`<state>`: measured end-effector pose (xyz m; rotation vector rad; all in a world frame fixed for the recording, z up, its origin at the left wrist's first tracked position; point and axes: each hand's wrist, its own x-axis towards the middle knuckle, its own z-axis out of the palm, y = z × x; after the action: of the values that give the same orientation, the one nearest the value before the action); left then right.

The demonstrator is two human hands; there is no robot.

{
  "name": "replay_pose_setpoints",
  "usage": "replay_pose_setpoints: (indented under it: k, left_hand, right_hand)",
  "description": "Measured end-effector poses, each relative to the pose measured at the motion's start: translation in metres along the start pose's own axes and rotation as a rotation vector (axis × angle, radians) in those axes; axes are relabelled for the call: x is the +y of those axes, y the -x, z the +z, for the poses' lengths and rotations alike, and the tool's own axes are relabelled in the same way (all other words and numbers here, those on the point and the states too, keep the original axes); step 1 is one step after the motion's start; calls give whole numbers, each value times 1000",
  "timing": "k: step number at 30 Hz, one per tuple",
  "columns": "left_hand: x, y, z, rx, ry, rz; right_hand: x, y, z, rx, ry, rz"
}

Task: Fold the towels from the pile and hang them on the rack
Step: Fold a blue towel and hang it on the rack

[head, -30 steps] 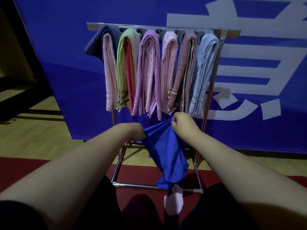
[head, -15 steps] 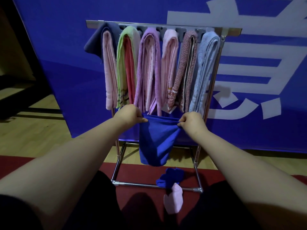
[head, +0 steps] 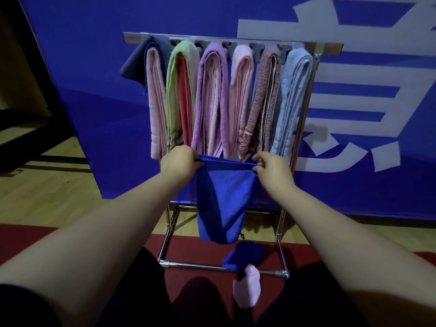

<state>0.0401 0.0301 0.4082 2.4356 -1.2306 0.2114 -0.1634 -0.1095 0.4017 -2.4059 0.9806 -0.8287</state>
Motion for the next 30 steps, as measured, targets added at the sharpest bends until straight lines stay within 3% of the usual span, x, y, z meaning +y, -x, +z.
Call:
replay_pose_setpoints:
  k: [4, 9, 11, 14, 16, 21, 26, 30]
  left_hand:
    - [6, -5, -4, -101, -31, -23]
    - [13, -6, -5, -85, 150, -151]
    - [23, -6, -4, -97, 339, -256]
    - [39, -7, -5, -168, 872, -545]
    - [43, -9, -6, -191, 1019, -606]
    - [40, -12, -3, -197, 1029, -567]
    - [43, -13, -2, -187, 986, -520]
    - [47, -10, -12, -361, 895, -408]
  right_hand:
    - [0, -7, -2, -31, 41, 14]
    - [-4, -11, -5, 9, -77, 75]
    - [-7, -11, -6, -9, -104, 67]
    - [-15, -7, -5, -65, -73, -20]
    - [-19, -3, -5, -97, -71, -80]
    - [-29, 5, -14, -241, -129, -137]
    - [-29, 1, -15, -243, -186, -143]
    - [-27, -1, -18, -205, -192, -94]
